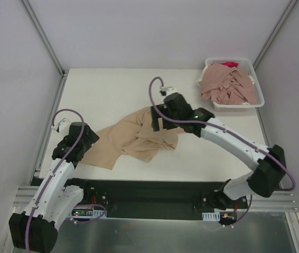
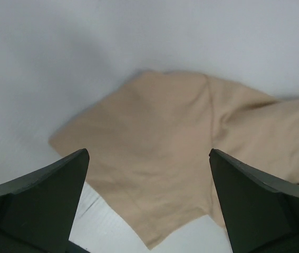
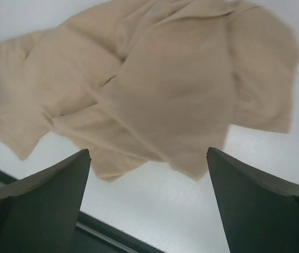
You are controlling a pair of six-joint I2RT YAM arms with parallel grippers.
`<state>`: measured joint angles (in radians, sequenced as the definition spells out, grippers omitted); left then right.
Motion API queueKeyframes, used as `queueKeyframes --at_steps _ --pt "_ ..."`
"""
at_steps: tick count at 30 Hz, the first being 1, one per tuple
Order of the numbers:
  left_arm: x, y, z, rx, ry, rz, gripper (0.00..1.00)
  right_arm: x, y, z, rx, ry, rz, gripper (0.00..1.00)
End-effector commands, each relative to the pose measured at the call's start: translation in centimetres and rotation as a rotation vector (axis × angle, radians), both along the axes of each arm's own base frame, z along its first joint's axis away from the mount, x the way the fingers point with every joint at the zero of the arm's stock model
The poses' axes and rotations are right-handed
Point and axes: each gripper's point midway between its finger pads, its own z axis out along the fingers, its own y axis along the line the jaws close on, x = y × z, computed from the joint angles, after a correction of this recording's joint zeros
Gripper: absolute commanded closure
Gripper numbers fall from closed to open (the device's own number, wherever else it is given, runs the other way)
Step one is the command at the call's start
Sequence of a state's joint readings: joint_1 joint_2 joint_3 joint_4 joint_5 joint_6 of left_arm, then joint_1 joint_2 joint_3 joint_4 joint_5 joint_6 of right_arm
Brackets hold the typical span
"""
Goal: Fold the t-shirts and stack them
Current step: Move the tshirt to the center of the board, then flatten out the tshirt
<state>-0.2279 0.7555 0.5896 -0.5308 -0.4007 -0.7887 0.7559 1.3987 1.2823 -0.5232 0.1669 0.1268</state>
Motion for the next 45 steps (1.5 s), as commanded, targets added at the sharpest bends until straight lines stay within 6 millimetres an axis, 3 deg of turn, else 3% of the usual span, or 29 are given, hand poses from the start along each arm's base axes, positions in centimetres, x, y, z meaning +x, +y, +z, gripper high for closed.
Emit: queueKeyframes --at_steps 1,2,3,4,5,6,7,9,14,20,25,28,29,31,33,37,41,42,44,45 --pt "-2.4 1.1 -3.3 -0.132 0.122 0.149 0.01 -2.4 10.2 -3.1 0.052 0.058 0.164 0.05" --pt "-2.5 1.6 -3.5 -0.135 0.121 0.185 0.01 -3.0 11.9 -3.7 0.051 0.076 0.202 0.06" --pt "-2.5 1.9 -3.5 -0.134 0.12 0.2 0.01 -3.1 13.9 -6.2 0.001 0.104 0.243 0.08" --pt "-2.5 2.2 -3.5 -0.128 0.114 0.216 0.01 -4.0 16.5 -5.0 0.008 0.086 0.301 0.1" --pt "-2.6 2.6 -3.6 -0.125 0.118 0.232 0.01 -3.8 17.6 -7.5 -0.054 0.107 0.303 0.11" --pt "-2.8 2.8 -3.8 -0.124 0.122 0.243 0.01 -3.7 18.2 -8.2 -0.086 0.103 0.302 0.12" --pt "-2.9 2.9 -3.9 -0.131 0.118 0.255 0.01 -4.0 18.6 -8.8 -0.13 0.101 0.309 0.14" --pt "-3.4 3.2 -4.6 -0.128 0.132 0.272 0.01 -2.4 19.1 -9.9 -0.192 0.044 0.256 0.18" --pt "-4.1 3.9 -5.5 -0.116 0.143 0.31 0.01 -2.8 19.5 -13.4 -0.235 0.089 0.242 0.27" --pt "-4.1 3.9 -6.4 -0.121 0.18 0.314 0.01 -3.5 20.0 -14.9 -0.26 0.097 0.248 0.34" --pt "-4.2 3.6 -6.9 -0.128 0.208 0.296 0.01 -3.8 19.6 -15.7 -0.28 0.117 0.252 0.35" --pt "-4.3 3.5 -7.0 -0.131 0.212 0.292 0.01 -4.2 19.7 -15.9 -0.269 0.134 0.257 0.46" --pt "-4.2 3.4 -7.0 -0.133 0.211 0.289 0.01 -4.2 19.6 -15.7 -0.266 0.133 0.253 0.58" --pt "-4.1 3.4 -6.9 -0.134 0.21 0.284 0.01 -4.3 19.5 -15.5 -0.264 0.134 0.249 0.7" --pt "-4.2 3.3 -6.9 -0.137 0.211 0.281 0.01 -4.4 19.2 -15.3 -0.265 0.133 0.246 0.73" --pt "-4.2 3.3 -6.9 -0.137 0.212 0.277 0.01 -4.6 18.5 -14.7 -0.261 0.132 0.232 0.95" --pt "-4.2 3.3 -6.9 -0.131 0.213 0.272 0.01 -4.9 17.8 -13.2 -0.233 0.103 0.224 0.99" --pt "-4.2 3.3 -6.9 -0.129 0.214 0.269 0.01 -5.1 17.7 -11.7 -0.204 0.083 0.225 0.99" --pt "-4.2 3.1 -6.9 -0.134 0.218 0.249 0.01 -5.2 17.1 -10.9 -0.183 0.057 0.236 0.99" --pt "-4.2 3.0 -6.9 -0.135 0.218 0.244 0.01 -5.2 16.9 -9.0 -0.153 0.032 0.247 0.99"
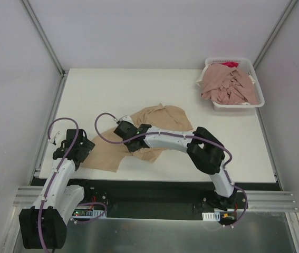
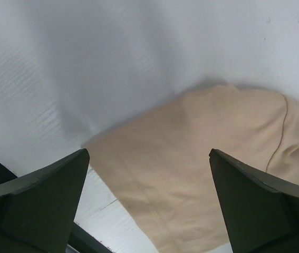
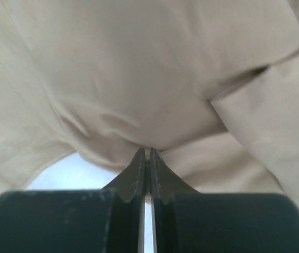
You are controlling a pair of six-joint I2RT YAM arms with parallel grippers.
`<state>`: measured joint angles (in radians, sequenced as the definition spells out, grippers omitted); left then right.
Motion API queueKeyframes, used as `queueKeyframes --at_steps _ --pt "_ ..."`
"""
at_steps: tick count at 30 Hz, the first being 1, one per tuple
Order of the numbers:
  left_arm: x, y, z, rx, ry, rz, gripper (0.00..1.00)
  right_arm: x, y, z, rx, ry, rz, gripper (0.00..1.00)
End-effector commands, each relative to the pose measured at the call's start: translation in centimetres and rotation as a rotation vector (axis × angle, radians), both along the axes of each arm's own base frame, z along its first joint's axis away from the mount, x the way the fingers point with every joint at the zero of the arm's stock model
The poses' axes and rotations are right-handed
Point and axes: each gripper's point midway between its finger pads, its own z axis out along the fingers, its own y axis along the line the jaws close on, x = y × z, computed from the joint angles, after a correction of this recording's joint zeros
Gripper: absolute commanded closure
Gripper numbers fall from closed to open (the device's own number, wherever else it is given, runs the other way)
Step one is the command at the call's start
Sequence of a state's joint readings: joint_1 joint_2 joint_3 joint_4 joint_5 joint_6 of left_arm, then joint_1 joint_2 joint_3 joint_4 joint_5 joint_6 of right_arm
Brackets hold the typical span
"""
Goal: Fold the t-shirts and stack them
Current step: Flatten out the tshirt
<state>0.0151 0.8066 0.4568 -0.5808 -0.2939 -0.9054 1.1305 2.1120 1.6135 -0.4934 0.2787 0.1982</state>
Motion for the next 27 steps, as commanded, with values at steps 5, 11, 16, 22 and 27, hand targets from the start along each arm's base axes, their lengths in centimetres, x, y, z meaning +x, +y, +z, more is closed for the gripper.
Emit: queueKeyframes --at_steps 5,11,16,22,27 --pt "-0.2 -0.8 -0.3 -0.041 0.006 -0.035 0.01 1.3 -2.6 12.5 0.221 -0.194 0.001 0.99" --pt "-0.8 -4.0 -0.9 -0.193 0.021 -0.132 0.01 1.8 -8.3 13.4 0.299 -0.162 -0.108 0.99" --pt "-2.7 -6.5 -2.7 -0.331 0.118 -0.172 0.01 2.7 -13.5 11.9 0.279 -0.164 -0.229 0.99" --pt "-4.0 -5.7 -4.5 -0.308 0.238 -0.112 0.16 2.6 -15.2 11.5 0.292 -0.161 -0.264 0.99" --pt "-2.8 -5.3 -4.0 -0.28 0.233 -0.114 0.72 2.6 -16.1 10.5 0.276 -0.15 -0.286 0.99"
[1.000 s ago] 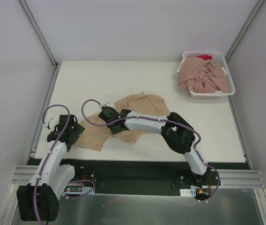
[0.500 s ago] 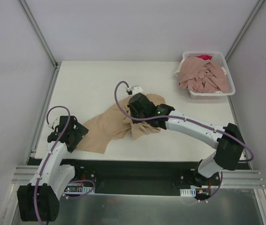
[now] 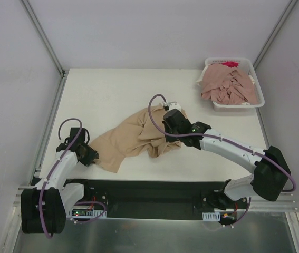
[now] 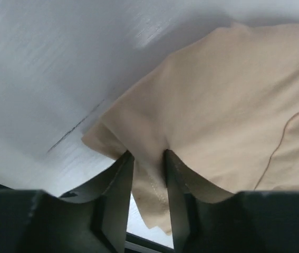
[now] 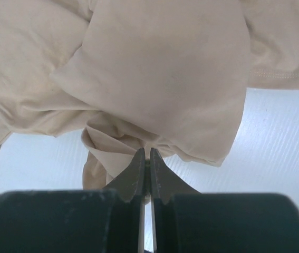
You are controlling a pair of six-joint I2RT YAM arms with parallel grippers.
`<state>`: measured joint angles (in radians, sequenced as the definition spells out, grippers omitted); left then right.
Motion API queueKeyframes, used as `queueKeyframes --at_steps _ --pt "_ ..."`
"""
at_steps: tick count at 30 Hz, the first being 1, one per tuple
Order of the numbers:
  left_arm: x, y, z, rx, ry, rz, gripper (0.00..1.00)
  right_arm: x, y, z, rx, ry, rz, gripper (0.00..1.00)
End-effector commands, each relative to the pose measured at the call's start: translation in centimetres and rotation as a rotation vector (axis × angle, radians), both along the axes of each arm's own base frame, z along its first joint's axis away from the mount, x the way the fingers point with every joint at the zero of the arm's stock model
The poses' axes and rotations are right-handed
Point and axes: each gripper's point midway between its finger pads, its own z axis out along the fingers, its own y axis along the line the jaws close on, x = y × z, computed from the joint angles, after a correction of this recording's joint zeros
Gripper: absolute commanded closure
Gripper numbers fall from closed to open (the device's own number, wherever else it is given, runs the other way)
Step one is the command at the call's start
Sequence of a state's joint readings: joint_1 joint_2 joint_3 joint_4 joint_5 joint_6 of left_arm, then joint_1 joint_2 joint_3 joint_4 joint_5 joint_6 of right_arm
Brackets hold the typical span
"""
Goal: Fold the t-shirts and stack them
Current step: Flatten out the tshirt
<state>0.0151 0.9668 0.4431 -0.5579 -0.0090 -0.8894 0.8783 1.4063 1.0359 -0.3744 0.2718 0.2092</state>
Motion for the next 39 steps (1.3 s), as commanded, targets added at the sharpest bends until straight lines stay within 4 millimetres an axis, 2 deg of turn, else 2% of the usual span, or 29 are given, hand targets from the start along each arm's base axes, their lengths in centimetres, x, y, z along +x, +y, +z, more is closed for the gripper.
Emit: queueKeyframes --at_steps 1,2,4,9,12,13,14,15,16,17,18,19,20,21,23,24,25,26,27,28,29,30,32,33,34,35,36,39 --pt "-1.2 -0.2 -1.0 -0.016 0.076 0.004 0.81 0.6 -0.5 1.3 0.056 -0.033 -0.041 0.99" --pt "-1.0 -0.2 -0.9 -0.015 0.07 0.002 0.9 0.6 -0.9 1.0 0.048 -0.032 -0.048 0.99" --pt "-0.6 0.3 -0.8 0.01 0.054 0.01 1.0 0.8 -1.5 0.9 0.042 -0.035 -0.066 0.99" --pt "0.3 0.0 -0.1 0.002 0.018 -0.026 1.0 0.9 -3.4 1.5 0.032 -0.069 -0.1 0.99" --pt "2.5 -0.9 3.0 -0.033 -0.104 -0.067 1.0 1.4 -5.0 3.8 0.024 -0.148 -0.13 0.99" --pt "4.0 -1.0 5.5 -0.036 -0.202 -0.073 1.0 1.6 -5.4 4.7 0.03 -0.176 -0.142 0.99" --pt "4.6 -1.2 7.0 -0.039 -0.254 -0.082 1.0 1.6 -6.3 6.6 0.045 -0.232 -0.166 0.99" --pt "5.3 -1.4 9.3 -0.041 -0.341 -0.088 1.0 1.7 -6.9 7.6 0.044 -0.261 -0.176 0.99" --pt "6.3 -1.5 12.2 -0.041 -0.429 -0.094 1.0 1.6 -7.9 9.8 0.072 -0.319 -0.204 1.0" --pt "6.6 -1.5 14.0 -0.038 -0.488 -0.099 1.0 1.5 -8.4 11.0 0.084 -0.349 -0.216 0.99" --pt "6.7 -1.5 16.3 -0.032 -0.564 -0.101 1.0 1.4 -9.0 12.1 0.087 -0.38 -0.222 0.99" --pt "7.2 -1.5 19.8 -0.03 -0.654 -0.107 1.0 1.0 -10.0 14.8 0.131 -0.443 -0.242 1.0" --pt "7.2 -1.5 21.8 -0.025 -0.708 -0.11 1.0 0.8 -10.5 16.1 0.149 -0.477 -0.246 0.99" --pt "7.1 -1.6 26.1 -0.014 -0.819 -0.126 1.0 0.6 -11.1 17.7 0.155 -0.52 -0.242 0.99" --pt "6.6 -1.7 30.6 -0.005 -0.929 -0.146 1.0 -0.4 -12.4 22.4 0.23 -0.616 -0.246 0.99" --pt "6.3 -1.9 32.8 0.003 -0.98 -0.161 1.0 -0.9 -12.7 24.0 0.262 -0.646 -0.234 0.99" --pt "5.3 -1.9 37.2 0.016 -1.083 -0.168 1.0 -1.9 -12.6 26.0 0.302 -0.682 -0.174 0.99" --pt "4.7 -2.0 39.5 0.025 -1.138 -0.181 1.0 -3.0 -12.8 29.4 0.373 -0.733 -0.144 0.99" --pt "3.0 -2.0 43.8 0.045 -1.243 -0.193 1.0 -3.8 -12.7 31.2 0.412 -0.759 -0.107 0.99" --pt "2.0 -2.1 45.9 0.053 -1.298 -0.202 1.0 -5.0 -12.3 33.3 0.455 -0.793 -0.033 0.99" --pt "1.0 -2.1 47.9 0.066 -1.35 -0.214 1.0 -6.4 -13.1 36.6 0.511 -0.846 -0.011 0.99" --pt "-1.4 -2.1 51.8 0.087 -1.455 -0.218 1.0 -7.4 -13.5 38.6 0.544 -0.878 0.015 0.99" --pt "-3.9 -2.2 55.2 0.113 -1.552 -0.229 1.0 -9.3 -13.3 41.2 0.597 -0.903 0.1 0.99" --pt "-6.4 -2.3 58.2 0.128 -1.642 -0.238 1.0 -11.3 -14.4 44.2 0.663 -0.958 0.126 0.99" --pt "-7.7 -2.4 59.5 0.135 -1.684 -0.246 1.0 -12.6 -13.7 45.2 0.698 -0.959 0.206 0.99" --pt "-8.9 -2.6 60.6 0.146 -1.724 -0.261 1.0 -13.7 -13.8 46.1 0.729 -0.96 0.24 0.99" --pt "-11.3 -2.9 62.6 0.155 -1.795 -0.281 1.0 -15.2 -14.6 48.0 0.774 -0.99 0.268 0.99" --pt "-14.5 -3.2 65.2 0.181 -1.894 -0.303 1.0 -16.9 -14.4 49.5 0.81 -0.993 0.339 0.99"
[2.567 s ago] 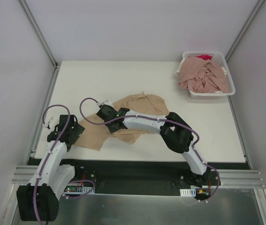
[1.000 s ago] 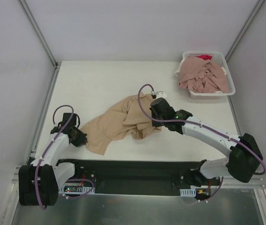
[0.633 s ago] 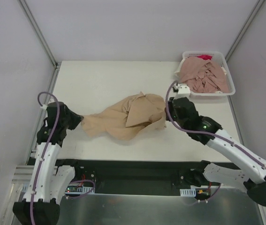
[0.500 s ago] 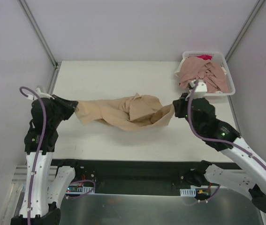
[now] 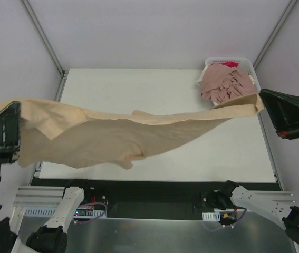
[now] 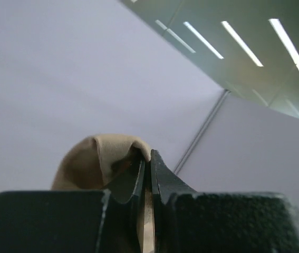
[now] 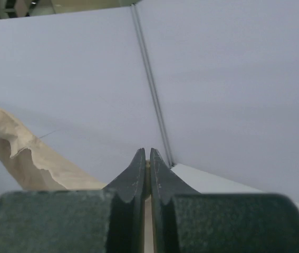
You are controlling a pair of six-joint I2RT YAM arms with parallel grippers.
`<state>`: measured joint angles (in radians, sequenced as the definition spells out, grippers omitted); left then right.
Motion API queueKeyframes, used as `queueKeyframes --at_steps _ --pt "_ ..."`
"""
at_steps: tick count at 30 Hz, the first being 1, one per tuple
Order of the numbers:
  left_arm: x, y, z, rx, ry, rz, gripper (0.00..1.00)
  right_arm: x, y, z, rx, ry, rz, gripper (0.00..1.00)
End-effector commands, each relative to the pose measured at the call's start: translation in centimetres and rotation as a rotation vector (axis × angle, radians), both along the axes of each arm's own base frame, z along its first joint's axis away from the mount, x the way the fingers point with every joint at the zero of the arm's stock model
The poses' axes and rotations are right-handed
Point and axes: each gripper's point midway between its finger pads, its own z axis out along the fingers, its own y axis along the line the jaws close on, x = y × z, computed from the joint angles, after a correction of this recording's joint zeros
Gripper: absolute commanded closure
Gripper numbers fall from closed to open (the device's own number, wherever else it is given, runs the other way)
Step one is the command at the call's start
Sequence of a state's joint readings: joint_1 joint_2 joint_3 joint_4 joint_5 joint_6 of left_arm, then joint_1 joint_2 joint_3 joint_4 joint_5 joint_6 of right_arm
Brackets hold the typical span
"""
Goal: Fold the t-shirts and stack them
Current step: Flatten out the tshirt
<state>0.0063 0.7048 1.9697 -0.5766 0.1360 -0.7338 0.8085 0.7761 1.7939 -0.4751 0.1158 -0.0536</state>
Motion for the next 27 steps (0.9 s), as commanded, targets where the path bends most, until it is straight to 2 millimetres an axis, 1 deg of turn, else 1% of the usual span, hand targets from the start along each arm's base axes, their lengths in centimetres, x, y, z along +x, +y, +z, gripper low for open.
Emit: queueKeyframes --at_steps 1,2,3,4,6,7,8,9,10,11,12,13,14,15,16,17,18,19,20,21,22,23,24,25,26,27 --pt "-3.8 -0.9 3.7 0.079 -0.147 -0.024 1.0 -3.3 0.8 2.8 -0.012 -0.086 0.153 0.99" --pt "-3.9 -0.9 4.1 0.085 -0.159 -0.018 1.0 -3.4 0.6 3.1 -0.006 -0.091 0.145 0.99" --pt "-4.6 -0.9 4.7 0.089 -0.182 -0.014 1.0 -3.4 0.4 3.4 -0.004 -0.1 0.138 0.99" --pt "-4.6 -0.8 4.8 0.088 -0.185 -0.01 1.0 -3.5 0.1 3.7 0.002 -0.111 0.128 0.99" --pt "-3.6 -0.9 5.1 0.088 -0.174 -0.017 1.0 -3.2 -0.2 4.2 0.002 -0.135 0.097 0.99" --pt "-2.9 -1.0 5.1 0.09 -0.162 -0.022 1.0 -2.3 -0.6 4.2 0.009 -0.125 0.051 0.99" --pt "-1.3 -1.0 5.1 0.091 -0.137 -0.022 1.0 -1.7 -0.9 4.3 0.014 -0.124 0.017 0.99" --pt "-0.2 -0.9 4.9 0.091 -0.117 -0.021 1.0 -0.2 -1.0 4.1 0.009 -0.099 -0.049 1.0" --pt "0.9 -0.8 4.8 0.089 -0.099 -0.017 1.0 0.9 -1.1 3.8 -0.012 -0.093 -0.098 0.99" --pt "3.2 -0.7 4.5 0.089 -0.059 -0.013 1.0 2.3 -0.8 3.0 -0.037 -0.065 -0.144 0.99" --pt "5.0 -0.7 3.8 0.09 -0.02 -0.012 1.0 4.9 -0.8 1.8 -0.056 -0.007 -0.245 0.99" --pt "6.6 -0.6 3.5 0.097 0.005 -0.004 1.0 6.5 -0.8 0.8 -0.091 0.023 -0.309 0.99" --pt "10.2 -0.3 2.0 0.094 0.081 0.01 1.0 8.5 -0.3 -1.1 -0.136 0.071 -0.375 0.99" --pt "12.2 -0.1 1.1 0.096 0.122 0.02 1.0 11.1 -0.7 -2.9 -0.175 0.136 -0.505 0.99" --pt "14.2 0.1 0.1 0.109 0.158 0.033 1.0 12.5 -0.7 -3.6 -0.214 0.141 -0.576 0.99" --pt "17.8 0.3 -1.7 0.117 0.232 0.042 1.0 14.2 -0.9 -5.2 -0.26 0.175 -0.649 0.99" --pt "20.9 0.3 -4.2 0.133 0.309 0.036 0.98 16.8 0.4 -8.1 -0.336 0.226 -0.681 1.0" --pt "23.2 0.4 -6.0 0.153 0.361 0.043 0.96 18.3 0.9 -10.0 -0.372 0.264 -0.687 0.99" --pt "27.7 0.6 -10.2 0.156 0.488 0.041 0.96 20.3 -0.1 -11.7 -0.337 0.33 -0.72 0.99" --pt "30.0 1.1 -12.5 0.156 0.553 0.063 0.94 23.1 1.8 -15.8 -0.399 0.408 -0.661 0.99" --pt "32.4 1.4 -15.1 0.177 0.617 0.078 0.9 24.8 2.0 -17.9 -0.406 0.457 -0.639 0.99" --pt "36.6 1.9 -20.4 0.193 0.74 0.094 0.86 27.0 1.0 -20.1 -0.381 0.524 -0.645 0.99" --pt "38.9 2.7 -23.5 0.214 0.808 0.133 0.78 29.7 3.0 -25.5 -0.442 0.622 -0.548 0.94" --pt "40.8 3.0 -26.4 0.266 0.867 0.137 0.59 31.8 3.6 -27.0 -0.423 0.63 -0.514 0.92" --pt "44.1 2.7 -31.6 0.316 0.969 0.103 0.18 34.8 3.6 -31.9 -0.455 0.719 -0.492 0.88" --pt "44.9 2.2 -34.4 0.339 1.037 0.055 0.01 35.5 5.0 -33.9 -0.43 0.782 -0.403 0.74"
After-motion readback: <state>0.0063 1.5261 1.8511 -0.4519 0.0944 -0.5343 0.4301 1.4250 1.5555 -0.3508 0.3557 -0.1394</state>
